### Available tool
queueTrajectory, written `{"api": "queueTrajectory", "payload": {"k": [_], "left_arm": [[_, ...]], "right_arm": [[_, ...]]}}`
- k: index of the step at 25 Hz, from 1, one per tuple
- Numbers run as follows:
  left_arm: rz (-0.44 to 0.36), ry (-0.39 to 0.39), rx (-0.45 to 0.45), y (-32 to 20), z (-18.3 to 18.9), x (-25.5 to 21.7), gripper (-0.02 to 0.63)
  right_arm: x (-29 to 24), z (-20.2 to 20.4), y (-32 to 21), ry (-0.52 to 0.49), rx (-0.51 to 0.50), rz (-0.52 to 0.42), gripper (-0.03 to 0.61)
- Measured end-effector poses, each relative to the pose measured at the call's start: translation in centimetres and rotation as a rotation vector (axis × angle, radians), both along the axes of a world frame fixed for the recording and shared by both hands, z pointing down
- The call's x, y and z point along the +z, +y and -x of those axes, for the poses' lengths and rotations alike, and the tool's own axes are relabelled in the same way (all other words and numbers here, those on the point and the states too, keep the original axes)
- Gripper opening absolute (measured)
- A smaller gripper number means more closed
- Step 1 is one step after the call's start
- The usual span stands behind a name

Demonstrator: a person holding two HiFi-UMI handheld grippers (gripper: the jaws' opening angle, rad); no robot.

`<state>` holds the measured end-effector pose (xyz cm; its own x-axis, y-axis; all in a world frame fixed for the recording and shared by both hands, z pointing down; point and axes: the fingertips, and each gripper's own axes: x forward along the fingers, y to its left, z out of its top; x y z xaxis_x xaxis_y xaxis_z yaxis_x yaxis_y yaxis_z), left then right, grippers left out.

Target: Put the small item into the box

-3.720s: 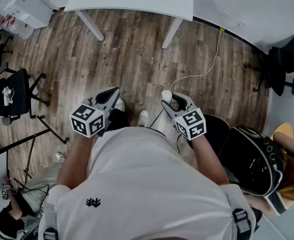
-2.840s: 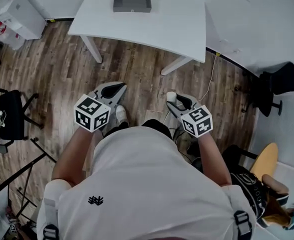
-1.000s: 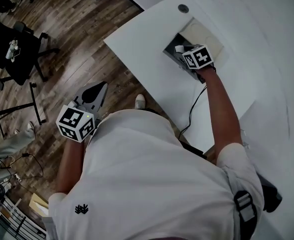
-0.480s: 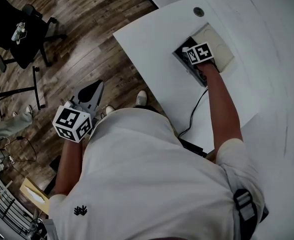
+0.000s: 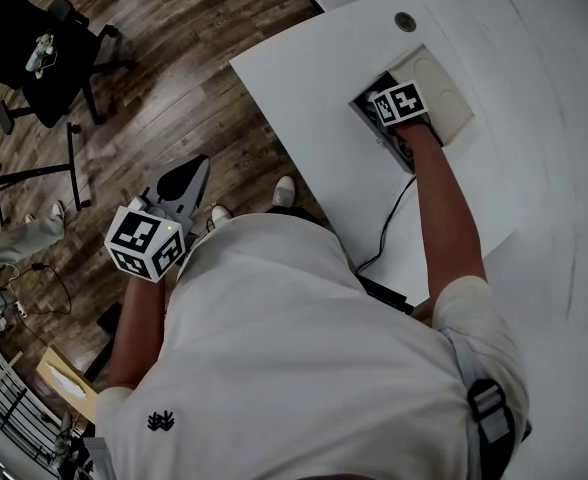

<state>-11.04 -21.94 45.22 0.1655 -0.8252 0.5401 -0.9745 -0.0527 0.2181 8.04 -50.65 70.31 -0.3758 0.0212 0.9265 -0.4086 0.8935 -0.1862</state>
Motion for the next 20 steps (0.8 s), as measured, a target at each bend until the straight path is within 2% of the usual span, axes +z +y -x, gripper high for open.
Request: {"api": "queueTrajectory", "payload": {"k": [9,20], "left_arm": [[0.017,0.015,0.02,0.4,-0.5,0.6,0.006],[0.013,0.021,0.104,0.3,-1.3,1.1,0.006]], "right_arm": [[-0.9,-0.5,0.2,-0.029,0.031,-0.042,0.241],[-4.8,-1.4,1.1,-0.116,0.121,-0.129,0.238]]}}
